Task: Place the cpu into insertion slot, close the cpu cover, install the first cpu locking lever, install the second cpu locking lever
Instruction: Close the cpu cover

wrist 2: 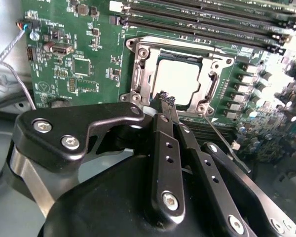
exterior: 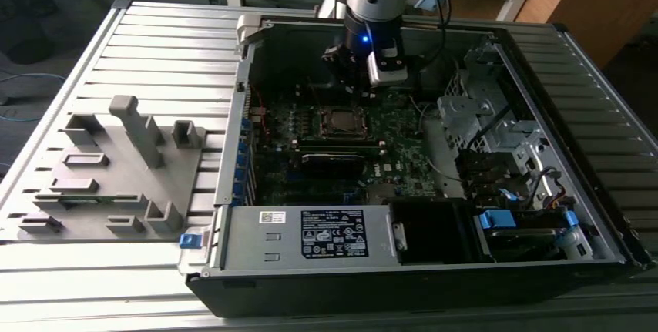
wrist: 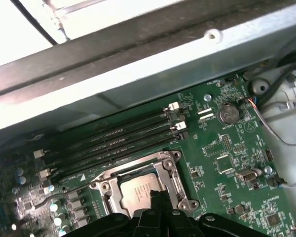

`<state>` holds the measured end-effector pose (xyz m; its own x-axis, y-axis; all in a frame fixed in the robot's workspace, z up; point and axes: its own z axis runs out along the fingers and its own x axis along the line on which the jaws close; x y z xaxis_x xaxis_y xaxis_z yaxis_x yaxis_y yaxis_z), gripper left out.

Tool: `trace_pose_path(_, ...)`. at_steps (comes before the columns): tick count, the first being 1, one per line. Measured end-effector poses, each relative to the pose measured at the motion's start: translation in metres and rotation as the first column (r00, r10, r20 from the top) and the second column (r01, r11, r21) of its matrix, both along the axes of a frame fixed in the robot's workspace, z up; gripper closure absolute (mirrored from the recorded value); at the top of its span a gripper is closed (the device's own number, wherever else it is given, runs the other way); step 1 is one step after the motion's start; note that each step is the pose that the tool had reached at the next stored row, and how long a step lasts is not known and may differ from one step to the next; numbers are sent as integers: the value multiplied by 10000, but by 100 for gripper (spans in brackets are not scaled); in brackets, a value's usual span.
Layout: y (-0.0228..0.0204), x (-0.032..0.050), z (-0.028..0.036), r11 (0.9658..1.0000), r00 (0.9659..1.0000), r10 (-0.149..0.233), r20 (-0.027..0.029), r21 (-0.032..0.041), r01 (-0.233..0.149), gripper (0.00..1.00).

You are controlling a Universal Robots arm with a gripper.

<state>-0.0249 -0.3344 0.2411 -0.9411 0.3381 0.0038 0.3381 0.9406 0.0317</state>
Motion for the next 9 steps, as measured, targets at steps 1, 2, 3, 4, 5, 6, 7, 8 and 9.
trace_pose_path(1, 0, 0, -1, 9999, 9999, 150, 0, 0, -150, 90)
trace_pose_path(2, 0, 0, -1, 9996, 9996, 294, 0, 1, -294, 90)
trace_pose_path(3, 0, 0, -1, 9990, 9990, 449, 0, 0, -449, 90)
trace_pose_path(4, 0, 0, -2, 9981, 9981, 618, 1, 1, -618, 90)
trace_pose_path(5, 0, 0, -2, 9969, 9969, 786, 1, 1, -786, 90)
trace_pose_path(6, 0, 0, -3, 9954, 9954, 954, 1, 1, -954, 90)
trace_pose_path(7, 0, 0, -4, 9935, 9935, 1134, 1, 1, -1134, 90)
trace_pose_path(8, 0, 0, -5, 9912, 9912, 1322, 1, 1, -1322, 90)
trace_pose_path(9, 0, 0, -6, 9887, 9887, 1502, 1, 1, -1502, 90)
